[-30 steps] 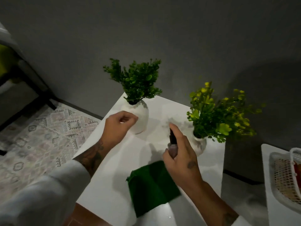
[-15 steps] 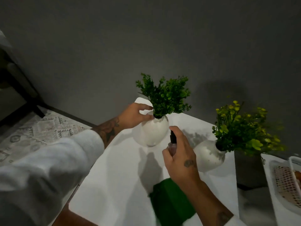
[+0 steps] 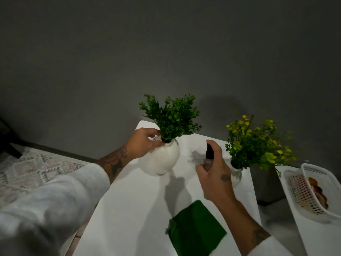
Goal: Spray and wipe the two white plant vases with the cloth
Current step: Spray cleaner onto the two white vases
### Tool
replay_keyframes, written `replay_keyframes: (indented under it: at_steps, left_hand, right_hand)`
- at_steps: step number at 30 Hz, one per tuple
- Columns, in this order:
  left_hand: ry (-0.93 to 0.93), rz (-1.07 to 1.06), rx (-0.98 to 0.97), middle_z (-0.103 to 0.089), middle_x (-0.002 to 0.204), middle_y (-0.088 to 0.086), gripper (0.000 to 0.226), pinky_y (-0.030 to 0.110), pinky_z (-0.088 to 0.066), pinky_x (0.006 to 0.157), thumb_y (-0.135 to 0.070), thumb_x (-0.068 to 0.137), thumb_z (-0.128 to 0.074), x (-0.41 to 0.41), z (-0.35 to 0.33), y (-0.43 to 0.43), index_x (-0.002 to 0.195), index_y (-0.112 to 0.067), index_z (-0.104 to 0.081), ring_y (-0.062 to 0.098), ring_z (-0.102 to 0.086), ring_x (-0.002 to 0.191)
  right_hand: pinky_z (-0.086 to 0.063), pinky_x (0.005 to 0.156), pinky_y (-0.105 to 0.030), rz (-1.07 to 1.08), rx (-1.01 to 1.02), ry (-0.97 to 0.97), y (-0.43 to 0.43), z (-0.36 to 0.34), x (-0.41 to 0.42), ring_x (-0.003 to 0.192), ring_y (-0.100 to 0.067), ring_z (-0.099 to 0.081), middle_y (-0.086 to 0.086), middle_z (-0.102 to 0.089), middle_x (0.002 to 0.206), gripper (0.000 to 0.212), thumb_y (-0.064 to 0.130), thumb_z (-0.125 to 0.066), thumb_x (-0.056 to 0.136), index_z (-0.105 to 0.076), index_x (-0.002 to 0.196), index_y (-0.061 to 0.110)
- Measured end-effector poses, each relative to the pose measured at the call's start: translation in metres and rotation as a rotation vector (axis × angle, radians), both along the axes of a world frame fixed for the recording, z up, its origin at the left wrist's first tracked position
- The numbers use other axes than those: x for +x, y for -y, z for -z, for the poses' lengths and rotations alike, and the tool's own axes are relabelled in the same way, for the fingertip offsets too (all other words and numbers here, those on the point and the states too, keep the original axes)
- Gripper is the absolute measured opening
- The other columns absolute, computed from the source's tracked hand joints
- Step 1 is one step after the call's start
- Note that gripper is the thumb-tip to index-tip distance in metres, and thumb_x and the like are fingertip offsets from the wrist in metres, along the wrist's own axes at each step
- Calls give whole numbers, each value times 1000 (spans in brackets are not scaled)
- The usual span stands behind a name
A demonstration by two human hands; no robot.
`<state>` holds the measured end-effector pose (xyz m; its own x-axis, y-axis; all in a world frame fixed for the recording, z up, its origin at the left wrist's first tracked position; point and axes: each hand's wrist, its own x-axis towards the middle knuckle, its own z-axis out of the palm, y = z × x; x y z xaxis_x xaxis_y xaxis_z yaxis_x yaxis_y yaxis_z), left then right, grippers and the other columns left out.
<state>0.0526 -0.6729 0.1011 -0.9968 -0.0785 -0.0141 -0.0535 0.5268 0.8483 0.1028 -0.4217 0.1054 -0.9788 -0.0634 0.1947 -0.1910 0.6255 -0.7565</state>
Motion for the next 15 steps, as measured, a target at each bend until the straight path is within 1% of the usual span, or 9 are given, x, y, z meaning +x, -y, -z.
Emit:
replay_keyframes:
  at_steps: [2, 5, 7, 10, 11, 13, 15]
  left_hand:
    - [-2, 7, -21, -66, 112, -5, 34, 27, -45, 84, -31, 76, -79, 0, 1, 0, 108, -23, -71, 12, -60, 104]
    - [-4, 24, -73, -65, 115, -6, 38, 26, -44, 84, -33, 75, -79, 0, 2, 2, 110, -22, -69, 11, -60, 104]
    - [-5, 12, -77, -65, 113, -7, 36, 23, -42, 81, -34, 75, -79, 0, 3, 2, 109, -24, -69, 9, -60, 102]
    - [-15, 1, -78, -66, 114, -8, 35, 23, -43, 82, -35, 75, -79, 0, 7, 3, 107, -23, -70, 9, -61, 101]
    - [-18, 0, -75, -66, 115, -7, 36, 23, -43, 82, -35, 75, -79, 0, 8, 3, 107, -23, -70, 9, -61, 101]
    - [-22, -3, -71, -66, 115, -7, 36, 23, -44, 82, -35, 74, -79, 0, 8, 3, 107, -23, -70, 9, -61, 102]
    - [-21, -3, -77, -66, 115, -7, 37, 24, -44, 83, -36, 74, -79, 0, 7, 3, 108, -24, -69, 9, -61, 101]
  right_hand:
    - [-47, 62, -21, 32, -36, 25, -2, 0, -6, 75, -8, -63, -2, -66, 101, 74, 12, -59, 82, -27, 131, 58]
    - [-47, 59, -24, 51, -60, 69, -4, -2, -12, 71, -12, -63, -5, -66, 95, 73, 11, -59, 82, -27, 128, 58]
    - [-47, 62, -24, 28, -5, 58, -3, 0, -8, 73, -9, -61, -2, -65, 94, 72, 11, -59, 82, -28, 128, 57]
    - [-52, 72, -32, -27, 21, 42, -1, 6, 6, 80, -10, -60, 0, -63, 103, 71, 12, -60, 82, -29, 130, 55]
    - [-51, 72, -31, -41, 31, 33, 0, 9, 11, 80, -7, -59, 0, -63, 105, 71, 13, -60, 82, -28, 131, 54]
    - [-46, 72, -25, -65, 65, -12, 2, 13, 21, 77, -1, -56, 0, -61, 100, 73, 14, -60, 83, -26, 135, 51]
    - [-45, 72, -21, -96, 72, -47, 7, 12, 30, 76, -1, -54, 0, -59, 96, 76, 14, -60, 84, -23, 139, 49]
